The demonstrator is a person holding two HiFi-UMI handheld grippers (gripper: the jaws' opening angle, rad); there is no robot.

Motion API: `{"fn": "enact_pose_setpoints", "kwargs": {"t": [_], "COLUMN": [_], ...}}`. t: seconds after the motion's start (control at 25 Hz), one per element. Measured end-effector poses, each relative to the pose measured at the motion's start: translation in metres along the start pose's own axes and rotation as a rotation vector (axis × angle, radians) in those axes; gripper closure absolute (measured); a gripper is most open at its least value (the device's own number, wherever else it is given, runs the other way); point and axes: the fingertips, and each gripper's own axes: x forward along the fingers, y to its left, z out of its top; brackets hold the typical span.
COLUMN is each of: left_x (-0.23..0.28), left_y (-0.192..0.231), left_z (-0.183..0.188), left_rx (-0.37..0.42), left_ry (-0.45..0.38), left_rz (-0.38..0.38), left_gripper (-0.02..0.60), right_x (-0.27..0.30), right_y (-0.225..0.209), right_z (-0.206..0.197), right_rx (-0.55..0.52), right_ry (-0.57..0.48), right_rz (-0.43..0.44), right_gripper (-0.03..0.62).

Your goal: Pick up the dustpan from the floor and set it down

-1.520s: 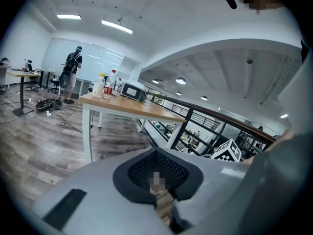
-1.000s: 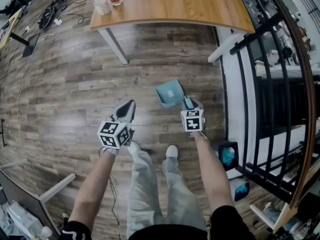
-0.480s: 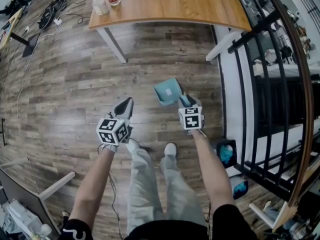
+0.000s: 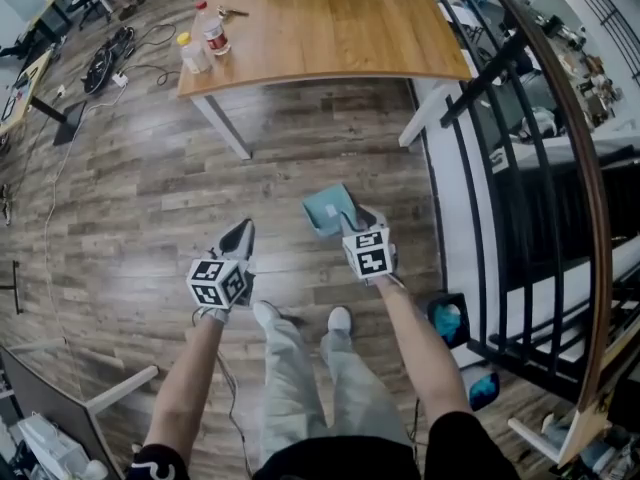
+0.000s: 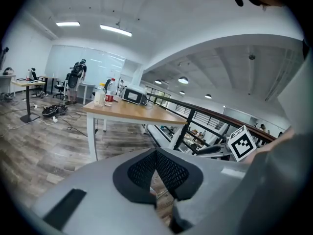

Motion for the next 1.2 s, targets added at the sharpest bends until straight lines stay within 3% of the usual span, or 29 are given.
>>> {"fn": "enact_pose_setpoints", "kwargs": {"t": [0.36,0.68,1.08,1.2], "left_x": [-0.045,-0.088,-0.123,-0.135], "left_y": [-0.032,-0.056,-0.099,-0.108], "left_z": [0.052,0.114,0.166,0.174], "left_rx": [0.029,0.074,0.099,0.068], "left_ry": [-0.059,-0.129,-0.157,-0.172], "left_rz": [0.047,0.094,0.077,0.076], "left_gripper": [0.584,0.584,0.584,0.584], "right_x": [-0.079,-0.158,-0.218,-0.234], "right_y": [-0.023,-0.04,-0.024,-0.017], "right_z": [0.057,0.097,0.144,0.165], "right_rx": [-0.075,-0.089,-0.058,-0.065], "right_ry": [-0.078,-0.087,-0.172,-0.21], "right_rz": [-0.004,0.023,0.09,0.116], "right_gripper": [0.528,0.587,0.599,0.599]}}
